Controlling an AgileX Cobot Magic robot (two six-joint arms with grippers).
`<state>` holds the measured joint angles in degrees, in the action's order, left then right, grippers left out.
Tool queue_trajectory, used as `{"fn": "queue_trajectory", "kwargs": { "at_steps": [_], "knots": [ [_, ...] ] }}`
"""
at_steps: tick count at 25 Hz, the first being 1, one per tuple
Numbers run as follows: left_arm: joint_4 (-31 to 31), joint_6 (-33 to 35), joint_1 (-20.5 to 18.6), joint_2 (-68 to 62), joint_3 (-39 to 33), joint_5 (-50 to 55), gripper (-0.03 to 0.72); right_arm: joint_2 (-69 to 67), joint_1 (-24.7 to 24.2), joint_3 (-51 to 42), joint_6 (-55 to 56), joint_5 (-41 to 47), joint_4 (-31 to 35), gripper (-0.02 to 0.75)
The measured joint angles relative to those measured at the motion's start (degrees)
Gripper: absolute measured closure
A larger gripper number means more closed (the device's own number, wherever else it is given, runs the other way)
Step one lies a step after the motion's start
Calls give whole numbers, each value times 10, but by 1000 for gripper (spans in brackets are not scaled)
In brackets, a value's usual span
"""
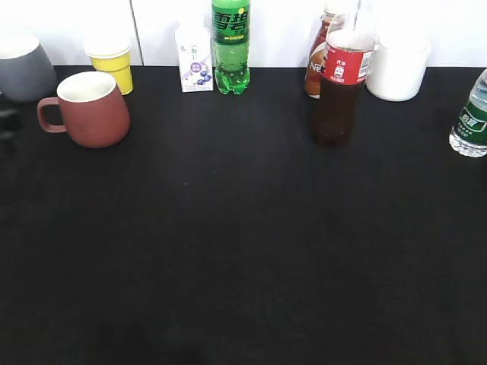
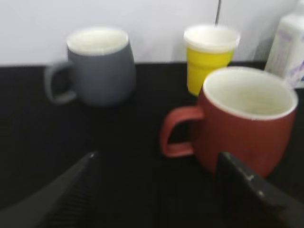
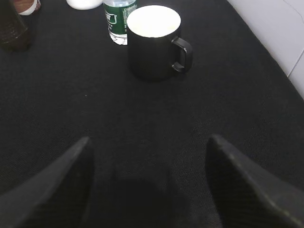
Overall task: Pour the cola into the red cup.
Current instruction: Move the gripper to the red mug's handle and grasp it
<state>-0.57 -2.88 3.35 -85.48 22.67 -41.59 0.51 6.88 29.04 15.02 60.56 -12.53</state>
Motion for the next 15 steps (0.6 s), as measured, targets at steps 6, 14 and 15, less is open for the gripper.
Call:
{"fn": "queue_trajectory", "kwargs": {
  "at_steps": [6,14,15],
  "knots": [
    [9,-4,0,-149,56,-120,140,0,0,0,0,0,0,183],
    [15,-4,-10,-269,169,-121,188,0,0,0,0,0,0,183],
    [18,-4,-17,-285,187,-121,188,0,0,0,0,0,0,183]
  ]
}}
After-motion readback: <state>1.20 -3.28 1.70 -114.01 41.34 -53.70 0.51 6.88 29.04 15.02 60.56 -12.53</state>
